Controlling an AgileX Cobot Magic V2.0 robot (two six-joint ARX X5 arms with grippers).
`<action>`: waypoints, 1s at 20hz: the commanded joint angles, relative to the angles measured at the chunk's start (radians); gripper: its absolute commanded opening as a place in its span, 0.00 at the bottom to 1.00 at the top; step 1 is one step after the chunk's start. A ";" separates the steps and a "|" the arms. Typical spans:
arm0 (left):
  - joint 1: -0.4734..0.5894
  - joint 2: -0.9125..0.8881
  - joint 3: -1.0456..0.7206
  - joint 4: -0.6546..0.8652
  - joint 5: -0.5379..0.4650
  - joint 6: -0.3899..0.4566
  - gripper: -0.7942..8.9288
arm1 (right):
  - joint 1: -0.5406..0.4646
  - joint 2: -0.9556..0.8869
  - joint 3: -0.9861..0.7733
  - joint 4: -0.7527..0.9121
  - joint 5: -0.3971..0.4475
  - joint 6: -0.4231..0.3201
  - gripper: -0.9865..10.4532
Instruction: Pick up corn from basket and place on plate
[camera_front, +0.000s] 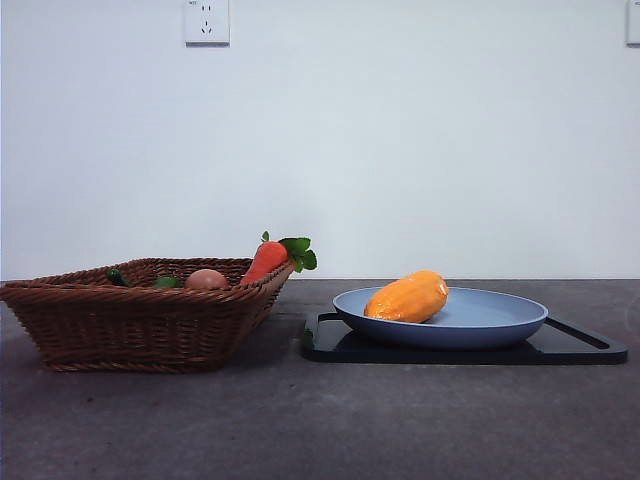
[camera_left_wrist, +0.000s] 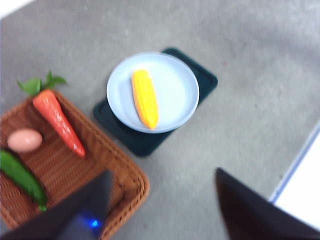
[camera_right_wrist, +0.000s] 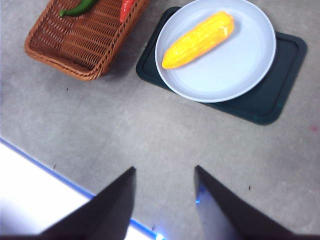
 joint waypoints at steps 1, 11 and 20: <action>-0.007 0.006 0.028 -0.017 -0.003 -0.008 0.19 | 0.005 -0.009 0.019 -0.007 0.004 -0.016 0.14; -0.007 0.006 0.028 -0.014 -0.003 -0.012 0.09 | 0.005 -0.015 0.019 -0.005 -0.005 -0.033 0.09; -0.007 0.008 0.028 -0.011 -0.003 -0.010 0.09 | 0.004 -0.015 0.019 -0.005 -0.004 -0.034 0.09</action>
